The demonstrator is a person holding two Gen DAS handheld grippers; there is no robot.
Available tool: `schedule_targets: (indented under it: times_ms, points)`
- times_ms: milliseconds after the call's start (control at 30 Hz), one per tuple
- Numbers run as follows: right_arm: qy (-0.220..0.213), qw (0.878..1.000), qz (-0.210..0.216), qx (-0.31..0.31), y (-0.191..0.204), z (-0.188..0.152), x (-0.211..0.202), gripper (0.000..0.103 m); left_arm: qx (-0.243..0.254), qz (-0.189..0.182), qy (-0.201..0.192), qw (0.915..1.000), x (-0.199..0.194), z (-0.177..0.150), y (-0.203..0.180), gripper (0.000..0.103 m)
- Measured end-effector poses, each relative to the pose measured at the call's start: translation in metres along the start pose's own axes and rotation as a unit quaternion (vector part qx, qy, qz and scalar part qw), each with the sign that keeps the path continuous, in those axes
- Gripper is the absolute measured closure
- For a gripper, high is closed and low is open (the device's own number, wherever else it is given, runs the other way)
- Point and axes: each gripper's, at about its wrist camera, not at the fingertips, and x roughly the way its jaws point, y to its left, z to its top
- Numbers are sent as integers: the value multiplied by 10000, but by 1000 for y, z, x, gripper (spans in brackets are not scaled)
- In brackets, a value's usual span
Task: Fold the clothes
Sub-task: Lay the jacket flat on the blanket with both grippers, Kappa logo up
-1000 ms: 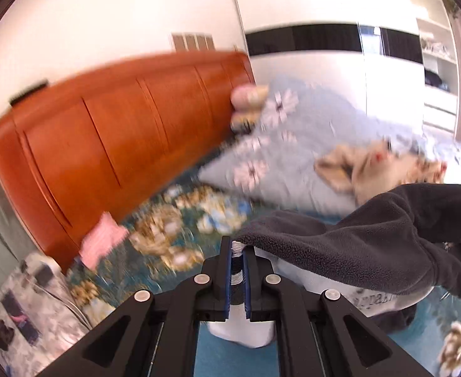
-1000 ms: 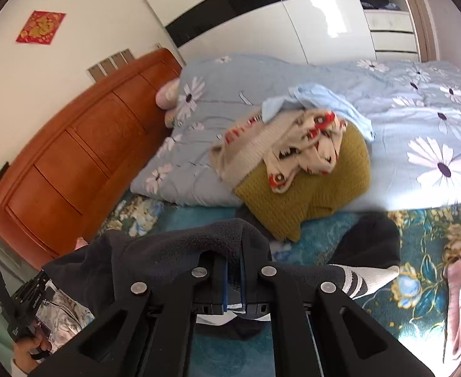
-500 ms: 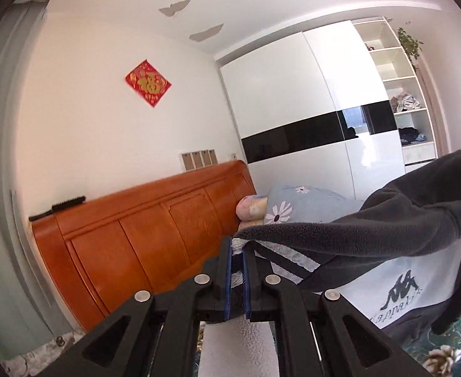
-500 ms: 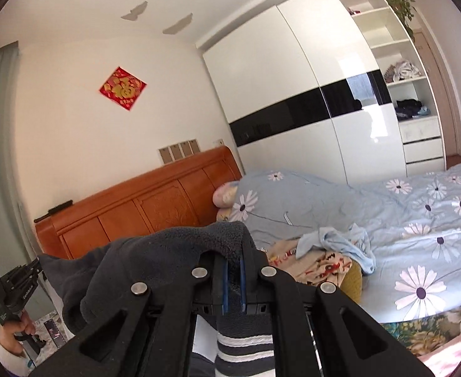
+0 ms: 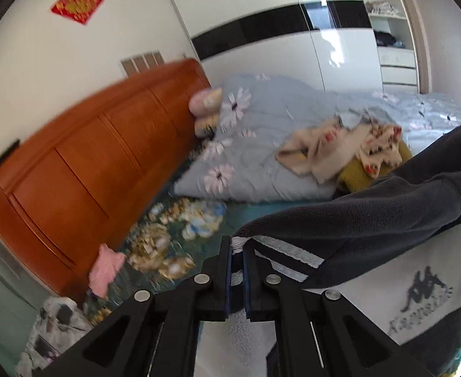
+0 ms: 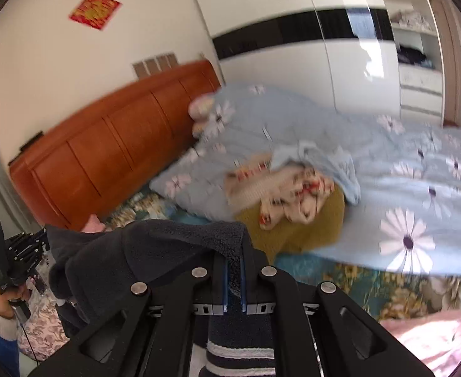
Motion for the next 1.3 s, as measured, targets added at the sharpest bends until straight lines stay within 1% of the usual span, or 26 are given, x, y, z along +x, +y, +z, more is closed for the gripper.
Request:
schedule_targets:
  times_ms: [67, 100, 167, 200, 267, 333, 367, 467, 500, 567, 633, 700, 767, 800, 867, 900, 933, 967, 1000, 1033, 1067, 1100, 1133, 1167, 1233, 1300]
  points:
    - [583, 9973, -209, 403, -27, -22, 56, 97, -101, -154, 520, 9985, 49, -18, -20, 96]
    - [788, 9949, -298, 552, -37, -33, 77, 97, -157, -223, 773, 9966, 71, -27, -31, 96]
    - [1084, 9904, -405, 752, -54, -50, 108, 97, -293, -356, 1252, 9911, 114, -44, -42, 96]
    - [1196, 9885, -434, 821, -61, -57, 120, 97, -342, -365, 1387, 9891, 131, -49, -45, 96]
    - [1395, 9845, -492, 946, -73, -68, 143, 97, -455, -417, 1521, 9864, 151, -48, -45, 96]
    - [1391, 9842, -541, 957, -78, -60, 152, 97, -605, -479, 1541, 9850, 161, -39, -40, 96]
    - [1375, 9841, -569, 966, -80, -55, 157, 97, -669, -504, 1490, 9853, 164, -31, -36, 96]
    - [1164, 9855, -681, 1027, -84, -31, 172, 97, -863, -513, 1424, 9847, 178, -9, -25, 97]
    - [1116, 9854, -732, 1054, -87, -24, 180, 97, -901, -515, 1450, 9840, 186, -4, -24, 97]
    - [1116, 9829, -859, 1185, -96, -19, 202, 97, -901, -494, 1641, 9811, 210, 2, -28, 97]
    - [1357, 9742, -923, 1551, -111, -24, 232, 97, -929, -521, 1873, 9765, 233, 1, -30, 97]
    - [1649, 9615, -970, 1971, -126, -35, 259, 97, -1017, -608, 2019, 9722, 246, -2, -33, 96]
    - [1794, 9522, -984, 2268, -135, -48, 275, 97, -1098, -672, 2133, 9685, 257, -6, -35, 93]
    - [1825, 9510, -1034, 2273, -136, -51, 278, 97, -1147, -724, 2190, 9662, 260, -8, -36, 93]
    - [1886, 9500, -1067, 2247, -138, -54, 283, 96, -1280, -910, 2308, 9603, 260, -11, -35, 93]
    - [1897, 9515, -1021, 2198, -137, -53, 283, 96, -1326, -971, 2372, 9575, 258, -12, -35, 86]
    - [1895, 9537, -991, 2114, -136, -51, 281, 96, -1369, -1028, 2416, 9551, 256, -13, -35, 85]
    - [1892, 9562, -952, 2020, -134, -49, 278, 92, -1407, -1066, 2396, 9547, 251, -14, -36, 81]
    - [1866, 9599, -892, 1890, -131, -47, 272, 90, -1449, -1081, 2319, 9558, 244, -14, -37, 75]
    - [1780, 9641, -885, 1761, -129, -45, 262, 83, -1491, -1077, 2211, 9578, 234, -16, -37, 72]
    - [1694, 9680, -877, 1631, -126, -44, 251, 73, -1543, -1074, 2100, 9595, 224, -18, -38, 67]
    - [1597, 9718, -860, 1508, -123, -42, 240, 69, -1618, -1072, 1984, 9607, 214, -21, -41, 63]
    - [1466, 9754, -822, 1429, -122, -43, 226, 64, -1692, -1070, 1868, 9618, 203, -25, -43, 61]
    - [1344, 9772, -849, 1406, -126, -48, 208, 62, -1765, -1075, 1754, 9626, 193, -28, -46, 58]
    - [1106, 9802, -910, 1368, -133, -58, 173, 60, -1866, -1097, 1573, 9635, 175, -37, -56, 56]
    - [1037, 9785, -1063, 1432, -147, -78, 143, 55, -1890, -1119, 1476, 9643, 163, -46, -70, 54]
